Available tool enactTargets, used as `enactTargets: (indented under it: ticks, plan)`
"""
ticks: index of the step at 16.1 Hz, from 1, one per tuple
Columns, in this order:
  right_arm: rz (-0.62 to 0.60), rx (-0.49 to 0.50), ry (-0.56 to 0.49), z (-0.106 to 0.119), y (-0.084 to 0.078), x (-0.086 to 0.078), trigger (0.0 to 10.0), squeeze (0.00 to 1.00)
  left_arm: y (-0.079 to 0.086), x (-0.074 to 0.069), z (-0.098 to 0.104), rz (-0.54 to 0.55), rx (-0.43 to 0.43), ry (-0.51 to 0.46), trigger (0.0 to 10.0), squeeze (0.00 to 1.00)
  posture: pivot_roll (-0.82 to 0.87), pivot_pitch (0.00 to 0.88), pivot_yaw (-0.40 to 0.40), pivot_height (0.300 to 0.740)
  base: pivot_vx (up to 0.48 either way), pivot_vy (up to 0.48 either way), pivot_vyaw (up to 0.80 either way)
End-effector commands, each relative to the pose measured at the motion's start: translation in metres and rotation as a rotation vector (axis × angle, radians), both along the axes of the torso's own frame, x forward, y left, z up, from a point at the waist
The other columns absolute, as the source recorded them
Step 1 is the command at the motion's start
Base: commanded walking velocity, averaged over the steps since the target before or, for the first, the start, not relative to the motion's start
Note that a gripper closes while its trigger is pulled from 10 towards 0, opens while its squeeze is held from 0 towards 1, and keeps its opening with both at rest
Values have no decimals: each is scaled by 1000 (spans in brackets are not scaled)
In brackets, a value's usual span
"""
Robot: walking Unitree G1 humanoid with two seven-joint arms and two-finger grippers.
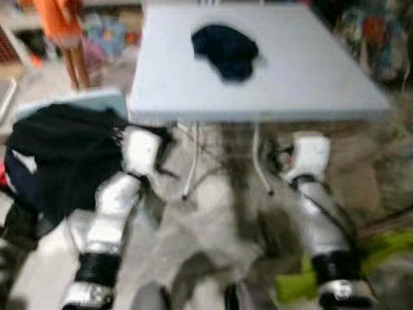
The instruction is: Hang hanger
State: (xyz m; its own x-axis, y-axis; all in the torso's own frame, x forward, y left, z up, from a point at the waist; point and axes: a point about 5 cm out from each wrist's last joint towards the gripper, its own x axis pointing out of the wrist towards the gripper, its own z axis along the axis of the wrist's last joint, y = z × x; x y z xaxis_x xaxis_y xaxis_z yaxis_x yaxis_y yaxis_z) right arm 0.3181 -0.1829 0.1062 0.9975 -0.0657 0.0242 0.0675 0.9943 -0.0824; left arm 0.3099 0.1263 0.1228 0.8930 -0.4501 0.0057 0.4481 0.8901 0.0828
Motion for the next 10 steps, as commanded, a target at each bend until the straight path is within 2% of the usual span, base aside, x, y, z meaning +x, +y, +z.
enactTargets:
  ticks: [1, 2, 5, 7, 10]
  plan:
    - [25, 11, -22, 5, 9, 3, 10000, 0, 4, 3, 7, -11, 30, -40, 10000, 0, -3, 101, -24, 740, 0, -341, 0]
    - [26, 11, -22, 5, 10, 4, 10000, 0, 3, 5, 9, -21, 52, -50, 10000, 0, -2, 98, -24, 740, 0, -334, 0]
    - [35, 10, -25, 5, 13, 4, 10000, 0, 3, 11, 12, -49, 132, -74, 10000, 0, 0, 94, -25, 740, 0, 0, 0]
    - [35, 7, -25, 5, 12, 5, 10000, 0, -1, 18, 32, -101, 131, -122, 10000, 0, 1, 88, -24, 740, 0, 0, 0]
    - [35, 1, -30, 5, 12, 5, 10000, 0, -24, 22, 76, -181, 47, -232, 10000, 0, -1, 81, -28, 740, 0, 0, 0]
